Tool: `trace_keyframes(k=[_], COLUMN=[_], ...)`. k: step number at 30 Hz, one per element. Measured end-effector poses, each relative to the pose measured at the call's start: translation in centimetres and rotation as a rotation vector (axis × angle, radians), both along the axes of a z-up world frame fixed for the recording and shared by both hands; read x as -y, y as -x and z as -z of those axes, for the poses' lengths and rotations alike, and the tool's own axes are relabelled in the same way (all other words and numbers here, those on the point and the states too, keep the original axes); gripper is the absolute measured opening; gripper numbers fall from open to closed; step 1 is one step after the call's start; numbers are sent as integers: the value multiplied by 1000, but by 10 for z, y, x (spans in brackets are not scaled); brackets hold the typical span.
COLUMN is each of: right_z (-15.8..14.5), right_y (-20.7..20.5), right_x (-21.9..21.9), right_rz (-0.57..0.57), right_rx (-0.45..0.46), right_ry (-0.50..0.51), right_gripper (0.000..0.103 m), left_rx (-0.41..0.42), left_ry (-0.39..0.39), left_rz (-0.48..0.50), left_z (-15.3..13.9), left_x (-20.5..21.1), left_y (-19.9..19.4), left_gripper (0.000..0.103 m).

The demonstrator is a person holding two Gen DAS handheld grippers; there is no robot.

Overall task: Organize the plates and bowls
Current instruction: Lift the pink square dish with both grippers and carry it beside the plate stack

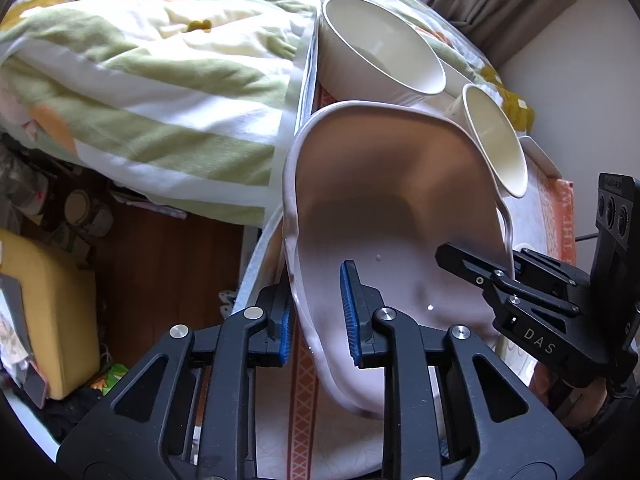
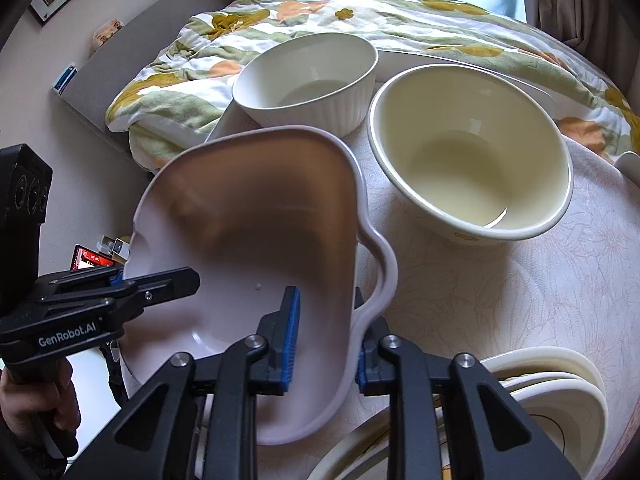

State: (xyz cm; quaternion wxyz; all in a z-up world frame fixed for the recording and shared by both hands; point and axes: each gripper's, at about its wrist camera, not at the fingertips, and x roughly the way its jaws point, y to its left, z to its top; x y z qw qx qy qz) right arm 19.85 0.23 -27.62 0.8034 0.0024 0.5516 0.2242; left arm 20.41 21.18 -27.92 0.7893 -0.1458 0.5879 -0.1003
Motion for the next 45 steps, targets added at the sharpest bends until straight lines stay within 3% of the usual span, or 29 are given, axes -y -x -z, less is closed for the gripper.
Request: trace_keyframes(k=[4,13,23,36,45], right_z=[-5,-38,-69,-59,-24], right_y=[2,20,46,97,124], right_x=[2,18,113,299,375], right_rz=[7,37,143,324,374], right_rx=[13,73,114,79,14], right_ry=[-11,-28,-54,13,24], right_gripper=[11,11,11,11,11], left_rx=[30,117,182,127,65], left_ry=[-39,-94,-106,-36,-35], left_rz=[24,96,192,367,412], left_z=[-8,-60,-97,-67,-27], left_x=[4,28,141,354,425], left_y=[3,4,19,58,83], left_gripper=[18,18,18,18,18])
